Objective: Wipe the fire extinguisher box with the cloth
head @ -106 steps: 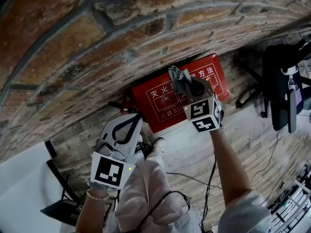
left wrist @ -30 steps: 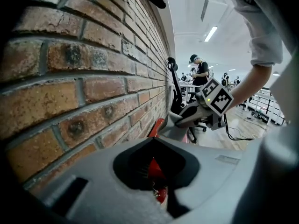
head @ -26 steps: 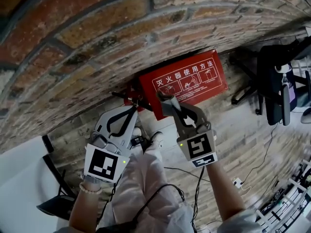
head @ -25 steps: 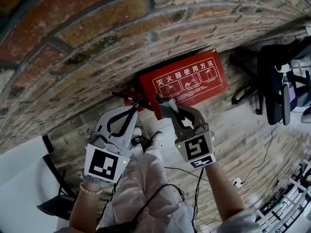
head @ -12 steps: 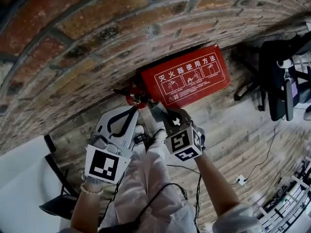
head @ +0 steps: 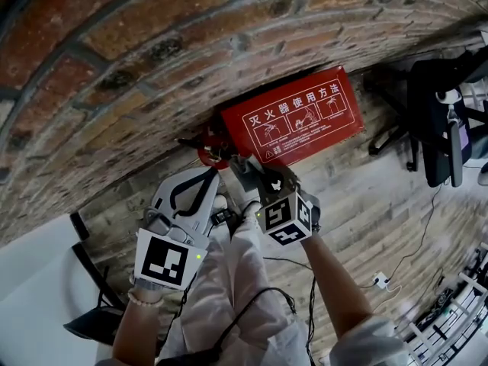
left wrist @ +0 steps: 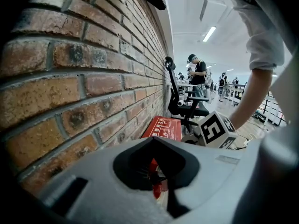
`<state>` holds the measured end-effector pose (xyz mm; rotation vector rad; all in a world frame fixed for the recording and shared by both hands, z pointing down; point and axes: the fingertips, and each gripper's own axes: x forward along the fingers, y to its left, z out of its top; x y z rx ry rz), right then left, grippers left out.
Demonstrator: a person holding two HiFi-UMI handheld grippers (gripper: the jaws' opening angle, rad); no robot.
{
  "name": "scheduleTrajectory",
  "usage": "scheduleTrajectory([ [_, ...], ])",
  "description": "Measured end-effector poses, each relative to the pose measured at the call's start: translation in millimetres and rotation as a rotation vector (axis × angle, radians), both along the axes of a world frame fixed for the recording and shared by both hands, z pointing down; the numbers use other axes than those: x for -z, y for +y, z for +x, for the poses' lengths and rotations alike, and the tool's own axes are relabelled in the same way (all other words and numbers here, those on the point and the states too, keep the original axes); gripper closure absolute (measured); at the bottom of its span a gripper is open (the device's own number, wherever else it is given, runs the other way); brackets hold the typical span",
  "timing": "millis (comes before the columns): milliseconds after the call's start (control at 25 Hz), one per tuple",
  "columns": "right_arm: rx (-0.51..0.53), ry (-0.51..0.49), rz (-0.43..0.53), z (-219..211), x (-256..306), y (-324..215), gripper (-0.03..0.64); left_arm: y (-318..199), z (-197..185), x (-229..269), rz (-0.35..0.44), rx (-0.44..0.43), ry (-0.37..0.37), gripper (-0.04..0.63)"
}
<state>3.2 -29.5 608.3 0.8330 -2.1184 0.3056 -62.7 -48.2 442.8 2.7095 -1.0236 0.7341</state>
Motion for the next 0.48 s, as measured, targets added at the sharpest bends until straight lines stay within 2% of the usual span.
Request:
scheduleTrajectory([
  [480,0.019,-0.006,0.014,1.5,0.4,-0.4,0.598,-2.7,5.9,-4.0,-0.008,0.0,0.002,0.598],
])
